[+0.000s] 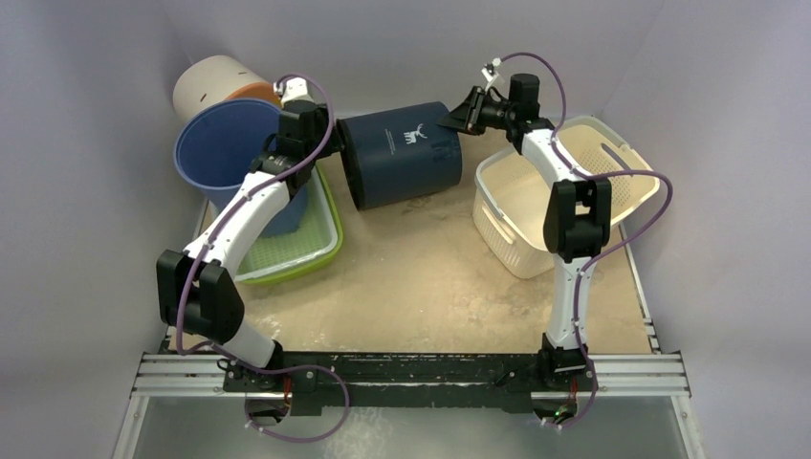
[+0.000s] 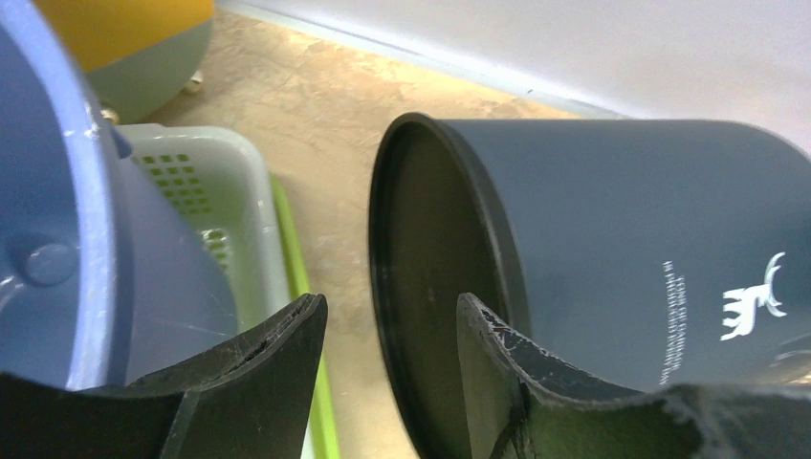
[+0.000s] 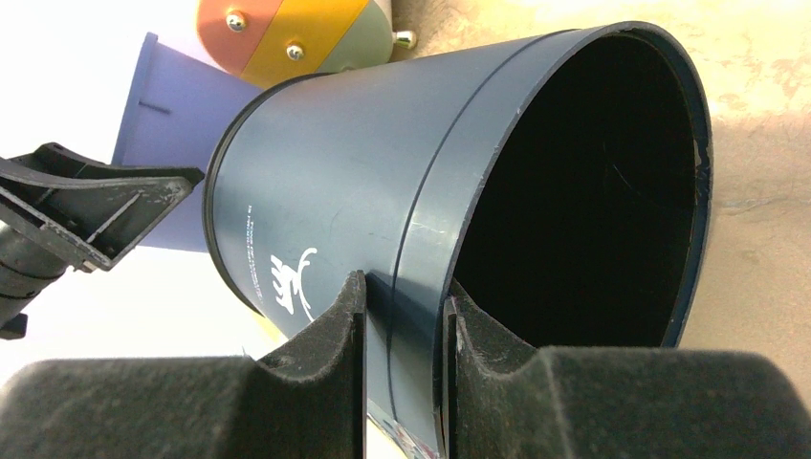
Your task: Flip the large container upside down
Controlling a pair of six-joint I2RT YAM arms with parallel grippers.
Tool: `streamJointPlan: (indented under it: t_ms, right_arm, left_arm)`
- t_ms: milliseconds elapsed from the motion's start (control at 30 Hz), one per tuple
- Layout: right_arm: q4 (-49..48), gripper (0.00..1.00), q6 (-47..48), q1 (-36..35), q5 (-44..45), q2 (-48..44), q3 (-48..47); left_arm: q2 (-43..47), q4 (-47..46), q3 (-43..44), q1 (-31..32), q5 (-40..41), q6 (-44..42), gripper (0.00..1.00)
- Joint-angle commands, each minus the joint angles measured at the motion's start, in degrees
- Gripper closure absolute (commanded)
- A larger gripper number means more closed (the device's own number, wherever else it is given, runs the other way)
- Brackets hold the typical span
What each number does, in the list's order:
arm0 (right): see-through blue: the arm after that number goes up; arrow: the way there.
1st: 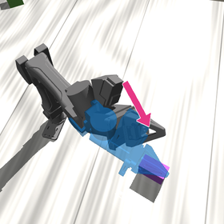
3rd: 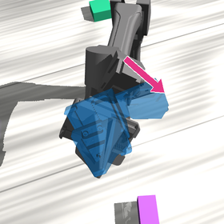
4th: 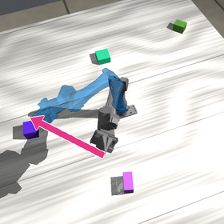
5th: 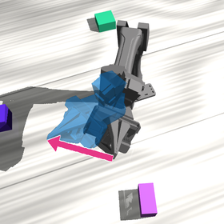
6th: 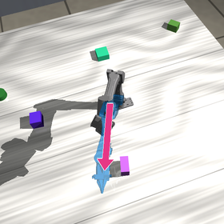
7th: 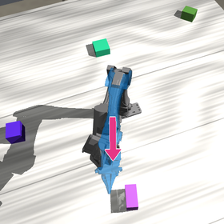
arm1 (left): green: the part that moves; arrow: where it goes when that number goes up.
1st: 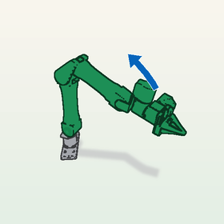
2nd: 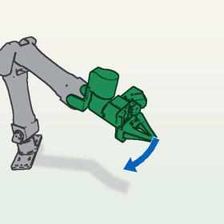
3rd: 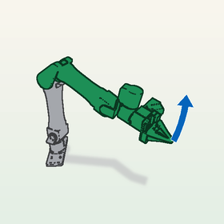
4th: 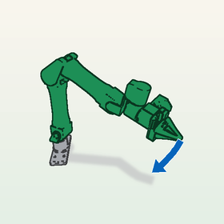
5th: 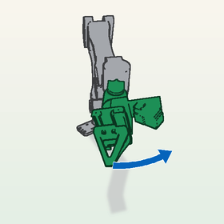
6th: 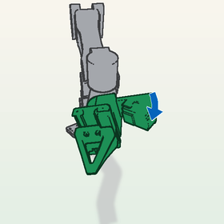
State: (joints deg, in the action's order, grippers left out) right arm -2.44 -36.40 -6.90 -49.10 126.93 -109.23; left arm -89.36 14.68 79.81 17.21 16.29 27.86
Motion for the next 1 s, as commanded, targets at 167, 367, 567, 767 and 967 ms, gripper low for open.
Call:
streamJointPlan:
  t_ms: [167,367,567,767,967]
  right_arm:
    - [4.7,0.82,11.8,2.2,8.8,5.9,0.4]
    - [4.3,0.82,11.3,2.9,8.1,6.2,0.5]
    - [3.5,0.83,10.9,3.7,7.6,5.7,1.7]
    - [3.7,0.84,10.7,4.1,7.7,5.8,1.6]
    - [6.7,0.86,11.9,4.1,9.5,7.7,0.2]
  left_arm:
    - [-1.7,-9.9,0.6,-0.6,-7.4,7.2,0.47]
    - [-4.8,-12.7,0.1,-0.6,-9.8,11.2,0.48]
    - [-7.3,-14.5,0.5,-0.6,-10.3,12.8,0.59]
    - [-10.0,-15.8,2.6,-0.5,-13.2,13.9,1.0]
    - [-11.0,-17.7,4.9,0.0,-14.6,15.3,1.0]
